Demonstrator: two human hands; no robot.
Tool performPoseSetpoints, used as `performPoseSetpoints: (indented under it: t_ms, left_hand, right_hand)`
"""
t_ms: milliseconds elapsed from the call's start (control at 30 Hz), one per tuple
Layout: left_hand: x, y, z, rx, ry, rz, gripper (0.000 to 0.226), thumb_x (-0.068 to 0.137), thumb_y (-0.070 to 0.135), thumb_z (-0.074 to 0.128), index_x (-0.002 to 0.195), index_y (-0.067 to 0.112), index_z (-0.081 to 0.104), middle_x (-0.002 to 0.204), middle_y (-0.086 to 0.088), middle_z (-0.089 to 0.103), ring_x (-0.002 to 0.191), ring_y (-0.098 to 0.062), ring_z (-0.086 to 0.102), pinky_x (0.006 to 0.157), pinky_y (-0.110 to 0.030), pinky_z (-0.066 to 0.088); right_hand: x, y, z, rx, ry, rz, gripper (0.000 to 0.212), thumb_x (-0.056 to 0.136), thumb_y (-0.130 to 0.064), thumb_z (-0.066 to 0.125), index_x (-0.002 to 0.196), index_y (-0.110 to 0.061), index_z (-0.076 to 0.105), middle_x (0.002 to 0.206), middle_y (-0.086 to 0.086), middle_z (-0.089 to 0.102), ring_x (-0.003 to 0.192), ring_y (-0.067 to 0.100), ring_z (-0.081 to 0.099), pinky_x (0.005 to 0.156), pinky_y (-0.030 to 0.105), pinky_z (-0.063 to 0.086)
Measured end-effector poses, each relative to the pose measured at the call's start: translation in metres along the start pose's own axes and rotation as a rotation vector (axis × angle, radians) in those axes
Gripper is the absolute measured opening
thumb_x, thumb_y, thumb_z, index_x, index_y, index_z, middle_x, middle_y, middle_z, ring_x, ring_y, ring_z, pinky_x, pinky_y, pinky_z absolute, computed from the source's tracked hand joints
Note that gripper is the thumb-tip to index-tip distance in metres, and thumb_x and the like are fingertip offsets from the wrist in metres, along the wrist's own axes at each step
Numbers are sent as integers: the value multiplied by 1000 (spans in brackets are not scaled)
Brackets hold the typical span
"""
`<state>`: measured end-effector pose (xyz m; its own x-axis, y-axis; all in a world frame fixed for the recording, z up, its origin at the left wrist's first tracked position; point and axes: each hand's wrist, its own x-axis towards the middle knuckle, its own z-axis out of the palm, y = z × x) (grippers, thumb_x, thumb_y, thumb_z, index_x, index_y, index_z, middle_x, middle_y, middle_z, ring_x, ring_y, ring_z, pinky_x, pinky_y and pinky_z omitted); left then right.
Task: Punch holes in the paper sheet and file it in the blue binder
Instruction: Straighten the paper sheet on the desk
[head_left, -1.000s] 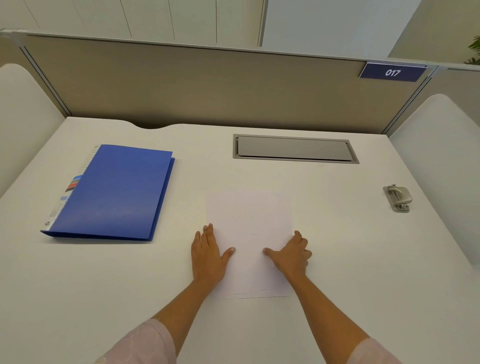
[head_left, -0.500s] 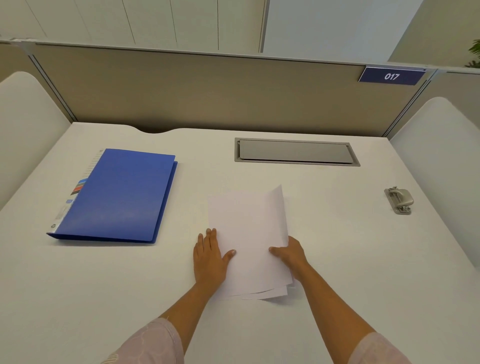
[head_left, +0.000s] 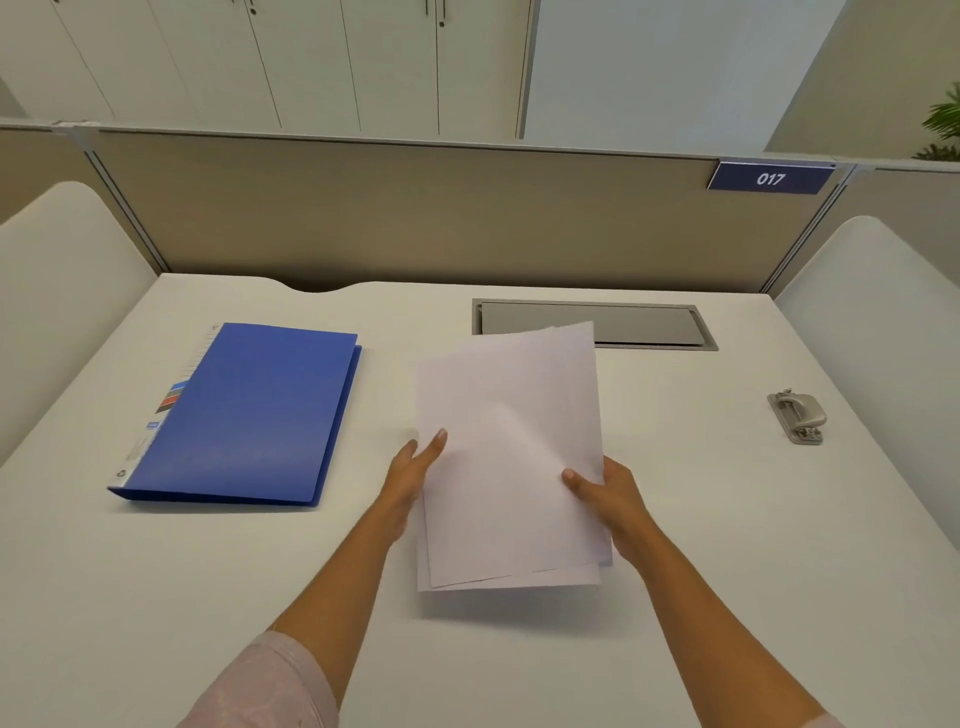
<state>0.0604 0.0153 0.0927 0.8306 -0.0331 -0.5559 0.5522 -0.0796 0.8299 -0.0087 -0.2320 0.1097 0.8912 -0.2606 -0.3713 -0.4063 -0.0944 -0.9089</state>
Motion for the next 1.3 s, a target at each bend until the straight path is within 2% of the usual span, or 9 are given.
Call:
performPoseSetpoints:
  t_ms: [100,200,433,600,700,833,1000,1200,1300]
  left_hand:
    - [-6,18,-6,-254,-143,-87,104,55,77,71,139,21,45,133,-7,59,118,-29,58,105,-51,41]
    - [-19,31,4,-306,-241,27,73,69,61,74,126,18,58,114,-7,71,105,-28,68,96,-49,50]
    - [-40,64,16,-178,-66,280,50,73,38,79,114,16,61,103,-2,71,90,-20,69,72,-33,58]
    - [-49,75,18,-76,-43,443,29,77,28,77,102,24,61,94,5,68,87,-15,64,70,-26,54]
    - [-55,77,26,-51,-48,501,17,80,25,75,89,30,61,88,7,67,80,-15,64,69,-26,55]
    - [-63,78,33,-89,-41,569,16,83,20,73,86,32,62,84,10,67,75,-11,64,65,-21,55]
    - [-64,79,29,-119,-20,616,24,82,16,72,95,32,60,90,8,67,80,-14,65,73,-28,57]
    - [-69,68,32,-153,-42,594,22,78,10,76,85,29,69,73,19,73,70,-1,69,60,-17,55]
    - [-71,73,33,-148,-31,613,21,80,14,74,88,31,66,79,14,72,71,-7,69,61,-19,56]
  right_hand:
    - [-9,-18,-3,35,-125,-22,34,84,-26,70,116,-14,64,110,3,72,95,22,70,86,41,56]
    - [-17,-34,-2,57,-244,-22,35,83,-32,71,113,-15,66,107,2,73,96,22,70,86,40,56]
    - [-21,-52,-13,96,-151,-85,31,82,-31,72,107,-13,68,103,5,74,89,21,72,75,34,58]
    - [-21,-61,-16,61,-80,-197,16,82,-22,71,98,-19,69,98,1,73,94,23,68,77,26,56]
    - [-24,-65,-9,74,-66,-298,25,82,-22,72,102,-33,62,101,-4,70,96,17,66,81,31,56]
    - [-29,-72,-2,95,-19,-359,23,83,-24,72,95,-41,61,98,-9,70,95,13,66,83,35,56]
    - [-30,-77,-2,94,13,-397,27,82,-22,73,98,-38,59,101,-6,69,94,12,65,81,31,56]
    - [-34,-72,-1,88,13,-394,26,82,-16,72,96,-38,65,96,-12,72,91,8,68,75,24,56]
    - [-37,-79,0,95,36,-392,20,84,-20,70,91,-38,65,91,-13,71,85,6,68,74,27,56]
